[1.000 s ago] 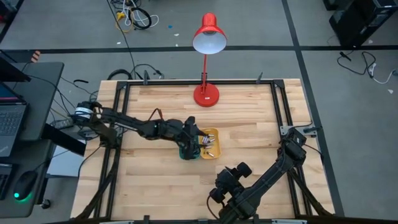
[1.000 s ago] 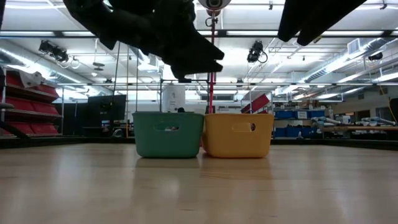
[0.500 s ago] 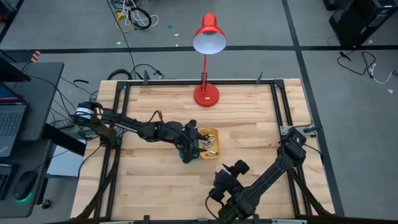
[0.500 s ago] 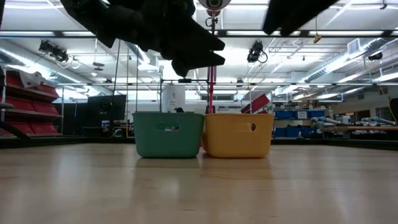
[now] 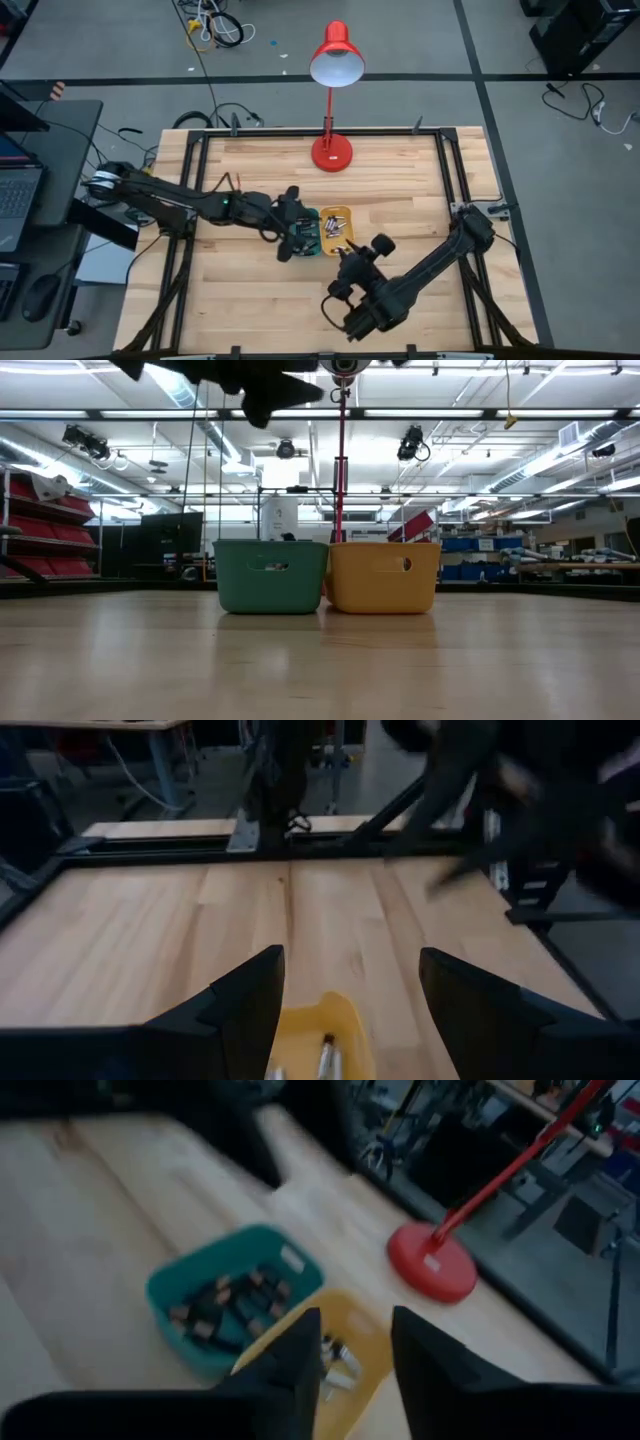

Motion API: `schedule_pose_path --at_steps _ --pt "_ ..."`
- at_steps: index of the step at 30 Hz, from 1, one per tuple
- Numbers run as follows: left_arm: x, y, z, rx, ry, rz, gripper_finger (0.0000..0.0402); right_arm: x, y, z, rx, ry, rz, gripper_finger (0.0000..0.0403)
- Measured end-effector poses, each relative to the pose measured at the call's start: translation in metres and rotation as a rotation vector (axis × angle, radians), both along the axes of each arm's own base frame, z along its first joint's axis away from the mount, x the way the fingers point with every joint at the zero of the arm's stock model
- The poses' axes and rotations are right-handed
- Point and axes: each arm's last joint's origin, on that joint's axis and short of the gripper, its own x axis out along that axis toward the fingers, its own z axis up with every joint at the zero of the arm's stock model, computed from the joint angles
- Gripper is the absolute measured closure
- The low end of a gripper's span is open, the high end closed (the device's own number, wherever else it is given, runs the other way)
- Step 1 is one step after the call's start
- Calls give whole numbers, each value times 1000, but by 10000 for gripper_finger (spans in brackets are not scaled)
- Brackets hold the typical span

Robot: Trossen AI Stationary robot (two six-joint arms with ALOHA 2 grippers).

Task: Sort batteries
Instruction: Return to Home Position

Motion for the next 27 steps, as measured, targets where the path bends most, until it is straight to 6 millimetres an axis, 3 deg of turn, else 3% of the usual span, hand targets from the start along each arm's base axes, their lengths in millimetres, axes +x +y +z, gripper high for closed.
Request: schedule_pose_path --at_steps 5,8,15,19,23,27 --pt "-17 -3 10 26 -11 3 152 -13 -19 36 -29 -54 15 366" --pt "-28 -7 4 15 -32 -17 154 -27 -31 41 -30 -72 1 397" --pt "-66 -13 -21 -59 -115 -40 184 -74 -58 18 -32 -226 -48 402" --pt "-77 -9 -33 -78 -160 -2 201 -88 -79 0 7 -281 -50 403" --pt "-77 -5 -43 -46 -166 33 208 -85 -106 -14 76 -247 0 403" --pt "-75 0 -44 -12 -173 70 208 -68 -137 -22 164 -254 200 403"
